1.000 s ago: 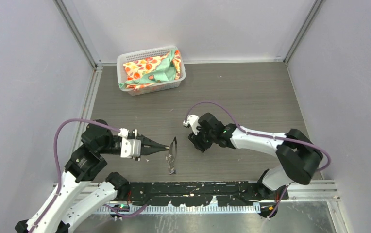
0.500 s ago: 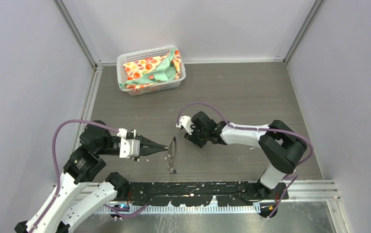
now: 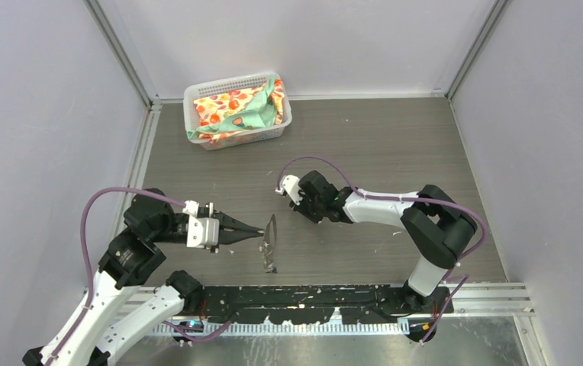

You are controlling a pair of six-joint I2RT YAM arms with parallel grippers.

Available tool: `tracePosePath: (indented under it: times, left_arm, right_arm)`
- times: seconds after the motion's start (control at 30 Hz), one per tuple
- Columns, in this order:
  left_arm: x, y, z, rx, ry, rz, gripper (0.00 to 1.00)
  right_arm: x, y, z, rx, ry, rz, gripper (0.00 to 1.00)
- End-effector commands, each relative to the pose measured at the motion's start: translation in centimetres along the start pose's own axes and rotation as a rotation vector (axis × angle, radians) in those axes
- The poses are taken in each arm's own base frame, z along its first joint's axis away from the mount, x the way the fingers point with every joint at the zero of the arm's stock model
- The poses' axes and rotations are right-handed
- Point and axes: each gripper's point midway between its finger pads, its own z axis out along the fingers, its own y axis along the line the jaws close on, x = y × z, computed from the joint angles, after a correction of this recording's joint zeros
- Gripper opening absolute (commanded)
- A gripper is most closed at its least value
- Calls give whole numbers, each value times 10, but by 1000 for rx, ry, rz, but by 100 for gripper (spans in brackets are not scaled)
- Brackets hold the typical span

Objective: Put the keys on the keyring

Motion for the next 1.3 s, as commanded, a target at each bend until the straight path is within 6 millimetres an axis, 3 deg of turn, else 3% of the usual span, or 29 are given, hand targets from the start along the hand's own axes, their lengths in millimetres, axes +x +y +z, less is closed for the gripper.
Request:
tracePosePath:
  times: [0.0,0.17,0.3,0.47,0.6,0.67,0.7,0.77,0.8,1.03,1.27]
  left_arm:
    - [-21,2,-2,-7,-40,50,0]
    - [-22,2,-2,-3,-44,54,0]
    - [-21,0,-2,6,-42,49,0]
    - [-15,-1,0,12,-36,31,1]
    - [-14,1,3,14,-45,16,0]
    - [-16,3,3,12,-48,15,0]
    - [-18,3,3,11,-52,19,0]
    - [-21,3,3,11,-61,15,0]
    - [-21,3,3,10,-62,12,0]
    - [-24,2,0,3,-61,19,0]
    - [-26,3,0,-5,-60,26,1]
  right_arm:
    - [-18,-7,-1,15,-40,31,25]
    - [-24,-15,-5,30,-71,74,2]
    - [-52,-24,-32,6,-224,120,1]
    - [-84,-22,-87,-53,-412,116,1]
    - [-87,-8,-126,-126,-427,106,1]
    - [-84,-10,-132,-107,-435,125,1]
    - [-81,-10,-130,-98,-430,137,7]
    - [-72,-15,-116,-65,-386,193,40]
    - [-66,-15,-107,-63,-360,207,46]
    - [-42,-11,-47,-73,-215,271,54]
    - [-43,-14,-19,-17,-204,291,57]
